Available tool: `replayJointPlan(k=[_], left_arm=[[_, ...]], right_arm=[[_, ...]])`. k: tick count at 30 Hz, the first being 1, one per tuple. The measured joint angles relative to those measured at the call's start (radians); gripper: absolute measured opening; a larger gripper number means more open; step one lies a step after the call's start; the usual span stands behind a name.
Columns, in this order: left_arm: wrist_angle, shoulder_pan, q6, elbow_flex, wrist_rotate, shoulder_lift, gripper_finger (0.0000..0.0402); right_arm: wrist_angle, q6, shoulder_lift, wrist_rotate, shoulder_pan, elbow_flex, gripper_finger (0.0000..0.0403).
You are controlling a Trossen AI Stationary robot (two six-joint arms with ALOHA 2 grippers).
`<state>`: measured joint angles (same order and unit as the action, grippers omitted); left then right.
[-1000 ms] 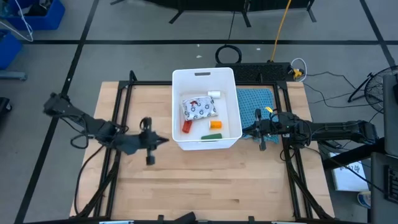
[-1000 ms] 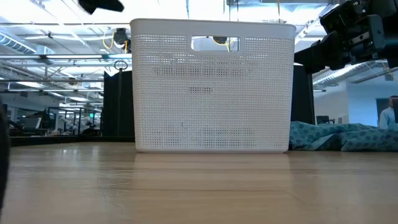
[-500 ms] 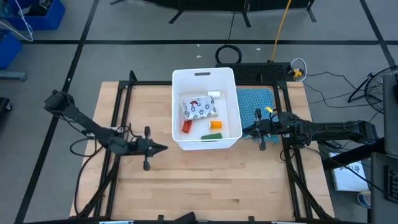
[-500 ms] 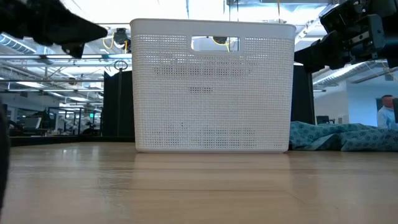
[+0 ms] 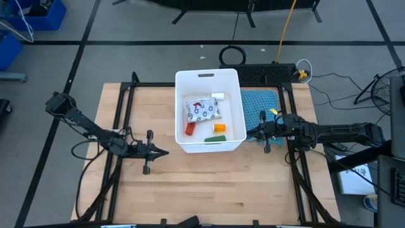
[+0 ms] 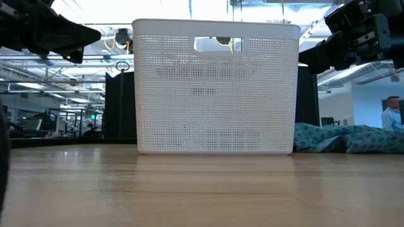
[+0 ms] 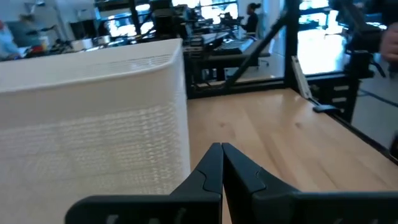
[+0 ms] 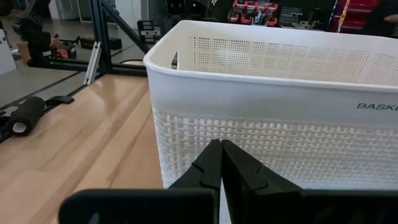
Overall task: Pick & place medical supplies in basket/bin
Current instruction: Put the black bandage into the white bin
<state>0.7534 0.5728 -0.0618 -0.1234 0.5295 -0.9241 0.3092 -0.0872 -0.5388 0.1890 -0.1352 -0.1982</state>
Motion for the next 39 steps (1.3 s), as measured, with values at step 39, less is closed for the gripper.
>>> replayJointPlan(k=[39], left_arm=[[-1.336, 0.265, 0.828, -1.345, -0.004, -0.891, 0.0066]], right_arm=[[0.003, 0.015, 0.000, 0.000, 0.000, 0.000, 0.0000]])
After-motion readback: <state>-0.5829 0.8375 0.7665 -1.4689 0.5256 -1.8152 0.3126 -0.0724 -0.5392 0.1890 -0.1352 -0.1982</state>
